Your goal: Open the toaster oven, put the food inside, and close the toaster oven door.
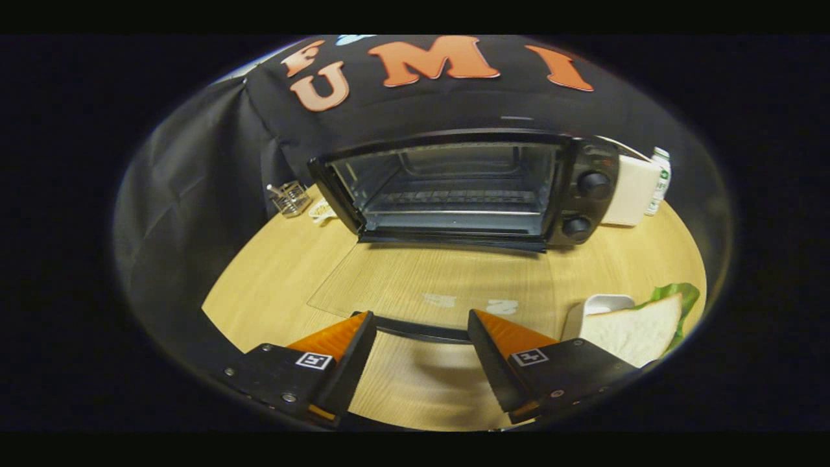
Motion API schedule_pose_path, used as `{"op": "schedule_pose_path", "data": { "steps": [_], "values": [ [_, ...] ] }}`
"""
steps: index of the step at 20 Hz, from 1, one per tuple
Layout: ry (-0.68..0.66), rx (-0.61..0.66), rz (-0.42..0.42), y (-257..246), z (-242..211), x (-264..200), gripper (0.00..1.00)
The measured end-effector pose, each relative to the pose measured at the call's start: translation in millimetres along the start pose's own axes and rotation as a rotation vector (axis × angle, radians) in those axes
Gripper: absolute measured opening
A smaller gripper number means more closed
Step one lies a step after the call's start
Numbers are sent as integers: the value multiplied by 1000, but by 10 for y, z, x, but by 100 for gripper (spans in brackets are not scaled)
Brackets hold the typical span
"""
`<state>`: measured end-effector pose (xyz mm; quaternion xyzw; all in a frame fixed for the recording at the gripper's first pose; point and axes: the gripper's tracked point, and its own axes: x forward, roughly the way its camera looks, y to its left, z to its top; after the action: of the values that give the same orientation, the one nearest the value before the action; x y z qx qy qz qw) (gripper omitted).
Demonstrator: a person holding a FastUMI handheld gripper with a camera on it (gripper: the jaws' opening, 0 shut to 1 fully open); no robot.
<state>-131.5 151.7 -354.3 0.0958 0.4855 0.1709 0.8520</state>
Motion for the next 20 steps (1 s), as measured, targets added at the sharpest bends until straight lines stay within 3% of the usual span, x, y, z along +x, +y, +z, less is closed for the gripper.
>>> {"op": "schedule_pose_path", "data": {
  "steps": [6,10,15,20],
  "values": [
    [-126,0,-184,-1036,259,-724,85],
    [-131,64,-291,-1695,179,-962,91],
    [-31,219,-262,-1916,-297,-711,93],
    [5,326,-192,-1898,-468,-507,90]
  ]
}}
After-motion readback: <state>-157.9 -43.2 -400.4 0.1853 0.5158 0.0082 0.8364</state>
